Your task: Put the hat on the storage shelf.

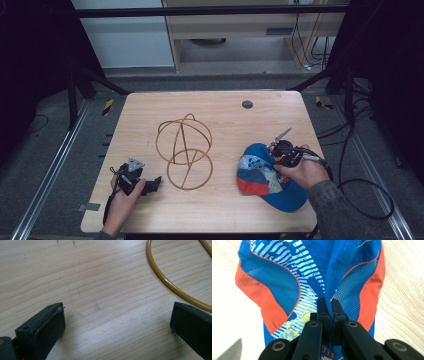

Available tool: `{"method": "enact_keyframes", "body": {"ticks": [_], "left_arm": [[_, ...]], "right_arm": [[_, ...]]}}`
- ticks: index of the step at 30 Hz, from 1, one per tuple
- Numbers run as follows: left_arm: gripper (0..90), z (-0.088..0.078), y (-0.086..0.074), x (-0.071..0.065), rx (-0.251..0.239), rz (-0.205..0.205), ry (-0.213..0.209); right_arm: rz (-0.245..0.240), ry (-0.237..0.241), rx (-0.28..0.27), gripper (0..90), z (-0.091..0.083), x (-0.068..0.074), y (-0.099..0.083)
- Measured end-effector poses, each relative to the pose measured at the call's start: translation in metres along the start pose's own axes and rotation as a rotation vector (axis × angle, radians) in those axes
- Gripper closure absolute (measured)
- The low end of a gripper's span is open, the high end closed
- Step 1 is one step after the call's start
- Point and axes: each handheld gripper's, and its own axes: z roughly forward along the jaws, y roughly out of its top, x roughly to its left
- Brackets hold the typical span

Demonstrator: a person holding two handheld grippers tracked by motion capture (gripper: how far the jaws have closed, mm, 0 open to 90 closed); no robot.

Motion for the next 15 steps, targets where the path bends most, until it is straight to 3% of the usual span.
{"method": "enact_keyframes", "body": {"ticks": [5,15], "left_arm": [[0.0,0.000,0.000,0.000,0.000,0.000,0.000],[0.0,0.000,0.000,0.000,0.000,0.000,0.000]], "right_arm": [[0.010,0.014,-0.015,89.4,-0.011,-0.003,0.000],[-0.014,0.024,-0.079,89.5,-0.052,-0.003,0.015]]}}
